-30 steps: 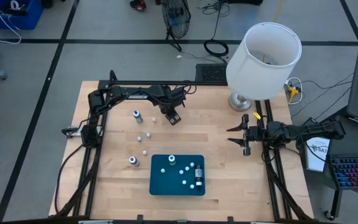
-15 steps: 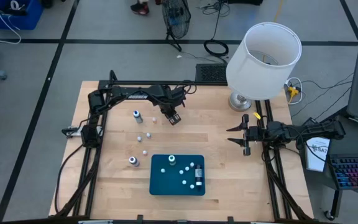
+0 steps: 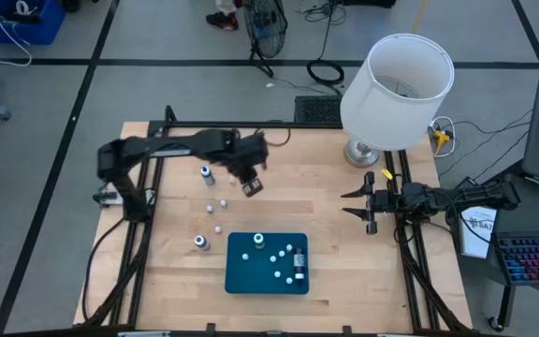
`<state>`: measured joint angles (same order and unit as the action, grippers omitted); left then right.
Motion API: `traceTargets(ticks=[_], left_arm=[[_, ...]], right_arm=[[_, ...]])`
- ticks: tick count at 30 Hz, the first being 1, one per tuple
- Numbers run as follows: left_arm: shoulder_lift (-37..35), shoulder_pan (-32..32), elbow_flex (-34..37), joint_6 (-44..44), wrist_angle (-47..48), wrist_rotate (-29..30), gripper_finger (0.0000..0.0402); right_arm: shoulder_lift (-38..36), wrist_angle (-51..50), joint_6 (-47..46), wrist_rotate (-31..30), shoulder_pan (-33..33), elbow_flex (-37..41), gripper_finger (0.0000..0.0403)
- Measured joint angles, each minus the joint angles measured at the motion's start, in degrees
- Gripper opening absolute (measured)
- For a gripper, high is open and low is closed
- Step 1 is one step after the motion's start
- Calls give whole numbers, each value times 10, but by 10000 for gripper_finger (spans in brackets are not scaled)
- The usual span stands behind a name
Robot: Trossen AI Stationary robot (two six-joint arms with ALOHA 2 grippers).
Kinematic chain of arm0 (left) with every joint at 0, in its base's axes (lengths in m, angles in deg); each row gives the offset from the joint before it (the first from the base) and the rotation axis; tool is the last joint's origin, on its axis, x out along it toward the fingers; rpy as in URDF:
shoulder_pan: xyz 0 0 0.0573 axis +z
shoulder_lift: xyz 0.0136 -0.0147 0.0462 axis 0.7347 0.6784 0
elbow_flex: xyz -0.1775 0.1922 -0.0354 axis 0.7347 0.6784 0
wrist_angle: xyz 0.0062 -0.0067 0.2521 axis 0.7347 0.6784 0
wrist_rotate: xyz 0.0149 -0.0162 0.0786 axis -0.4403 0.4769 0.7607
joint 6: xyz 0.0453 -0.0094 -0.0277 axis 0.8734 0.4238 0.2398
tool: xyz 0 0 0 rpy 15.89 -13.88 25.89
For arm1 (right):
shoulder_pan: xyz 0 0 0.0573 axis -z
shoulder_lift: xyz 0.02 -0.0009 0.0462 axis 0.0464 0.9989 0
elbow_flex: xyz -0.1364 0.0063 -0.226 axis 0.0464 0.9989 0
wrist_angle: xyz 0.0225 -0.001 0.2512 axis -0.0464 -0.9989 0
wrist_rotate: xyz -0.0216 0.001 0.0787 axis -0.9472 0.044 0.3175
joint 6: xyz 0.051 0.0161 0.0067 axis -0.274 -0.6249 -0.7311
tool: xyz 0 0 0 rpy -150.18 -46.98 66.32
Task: Pick & Place food coloring
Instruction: Put the blue food coloring bottle into the blue container
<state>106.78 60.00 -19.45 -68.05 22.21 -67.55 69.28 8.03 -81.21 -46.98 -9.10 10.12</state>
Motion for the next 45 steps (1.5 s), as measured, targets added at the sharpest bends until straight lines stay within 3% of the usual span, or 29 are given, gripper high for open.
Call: traceTargets(ticks=[7, 13, 19, 24, 33, 45], left_arm=[[-63, -169, 0, -95, 80, 83, 52], [-58, -297, 0, -187, 83, 141, 52], [-33, -386, 0, -263, 84, 200, 52], [8, -405, 0, -293, 70, 206, 52], [104, -388, 0, -304, 68, 153, 52], [128, -376, 21, -277, 20, 151, 52]], right_arm=[[0, 0, 0, 0, 0, 0, 162], [0, 0, 0, 0, 0, 0, 161], [0, 1, 0, 0, 0, 0, 160], [0, 0, 0, 0, 0, 0, 162], [0, 0, 0, 0, 0, 0, 161], [0, 0, 0, 0, 0, 0, 162]])
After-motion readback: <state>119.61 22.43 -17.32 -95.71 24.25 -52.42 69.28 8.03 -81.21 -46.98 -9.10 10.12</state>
